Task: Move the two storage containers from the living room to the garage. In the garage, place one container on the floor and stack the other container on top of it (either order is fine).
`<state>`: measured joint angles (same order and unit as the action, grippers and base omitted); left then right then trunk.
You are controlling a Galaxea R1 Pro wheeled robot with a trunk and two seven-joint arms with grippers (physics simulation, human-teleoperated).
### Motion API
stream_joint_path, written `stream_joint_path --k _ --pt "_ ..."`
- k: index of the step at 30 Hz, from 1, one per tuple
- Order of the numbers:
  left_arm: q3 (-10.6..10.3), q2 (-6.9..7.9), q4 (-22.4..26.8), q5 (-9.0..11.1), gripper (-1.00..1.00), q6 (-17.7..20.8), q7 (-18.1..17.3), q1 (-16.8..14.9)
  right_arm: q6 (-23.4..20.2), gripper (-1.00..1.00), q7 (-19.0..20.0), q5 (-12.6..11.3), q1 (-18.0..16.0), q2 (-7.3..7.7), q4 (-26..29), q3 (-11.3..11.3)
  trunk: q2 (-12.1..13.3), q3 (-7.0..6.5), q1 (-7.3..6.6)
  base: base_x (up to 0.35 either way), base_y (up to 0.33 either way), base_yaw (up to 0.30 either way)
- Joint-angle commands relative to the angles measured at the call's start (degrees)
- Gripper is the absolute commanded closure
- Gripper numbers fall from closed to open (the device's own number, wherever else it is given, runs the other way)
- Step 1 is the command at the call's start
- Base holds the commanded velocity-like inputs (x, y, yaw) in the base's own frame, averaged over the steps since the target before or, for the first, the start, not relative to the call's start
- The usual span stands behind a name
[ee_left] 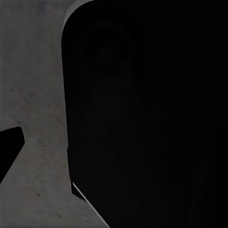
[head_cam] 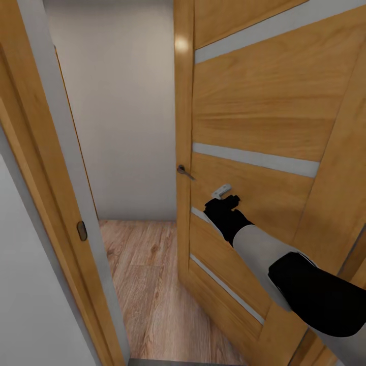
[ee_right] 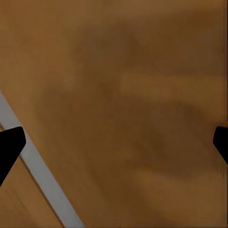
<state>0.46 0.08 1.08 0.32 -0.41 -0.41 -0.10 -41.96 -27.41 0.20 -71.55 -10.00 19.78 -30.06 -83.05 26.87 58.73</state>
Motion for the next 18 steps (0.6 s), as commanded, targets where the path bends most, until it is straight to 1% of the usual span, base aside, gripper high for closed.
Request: stream_joint_path --k 1,7,12,13,15,16,17,18 --pt "0.06 0.01 0.06 0.03 -1.00 -0.03 -0.05 0.01 -0.80 -1.00 -0.57 0.54 -0.06 0.00 -0.07 -0.09 -0.02 0.07 0.00 0.000 0.000 0.000" --pt "0.06 0.01 0.06 0.03 -1.00 -0.03 -0.03 0.01 -1.02 -1.00 -2.68 0.46 -0.25 0.00 -0.15 -0.09 -0.02 0.07 0.00 0.000 0.000 0.000" --pt "0.06 0.01 0.06 0.03 -1.00 -0.03 -0.04 0.01 -1.35 -1.00 -3.03 0.18 -2.55 0.00 -1.87 -0.09 -0.02 0.07 0.00 0.000 0.000 0.000" --pt "0.06 0.01 0.06 0.03 -1.00 -0.03 -0.04 0.01 -1.30 -1.00 -3.04 -0.07 -2.90 0.00 -2.22 -0.09 -0.02 0.07 0.00 0.000 0.000 0.000" --pt "0.06 0.01 0.06 0.03 -1.00 -0.03 -0.03 0.01 -1.19 -1.00 -3.10 -1.39 -3.85 0.36 -3.14 -0.09 -0.02 0.07 0.00 0.000 0.000 0.000" --pt "0.06 0.01 0.06 0.03 -1.00 -0.03 -0.04 0.01 -1.14 -1.00 -3.13 -1.96 -4.10 0.59 -3.37 -0.09 -0.02 0.07 0.00 0.000 0.000 0.000" --pt "0.06 0.01 0.06 0.03 -1.00 -0.03 -0.04 0.01 -1.12 -1.00 -3.15 -2.51 -4.33 1.14 -3.59 -0.09 -0.02 0.07 0.00 0.000 0.000 0.000" --pt "0.06 0.01 0.06 0.03 -1.00 -0.03 -0.03 0.01 -1.12 -1.00 -3.15 -2.62 -4.37 1.29 -3.63 -0.09 -0.02 0.07 0.00 0.000 0.000 0.000"
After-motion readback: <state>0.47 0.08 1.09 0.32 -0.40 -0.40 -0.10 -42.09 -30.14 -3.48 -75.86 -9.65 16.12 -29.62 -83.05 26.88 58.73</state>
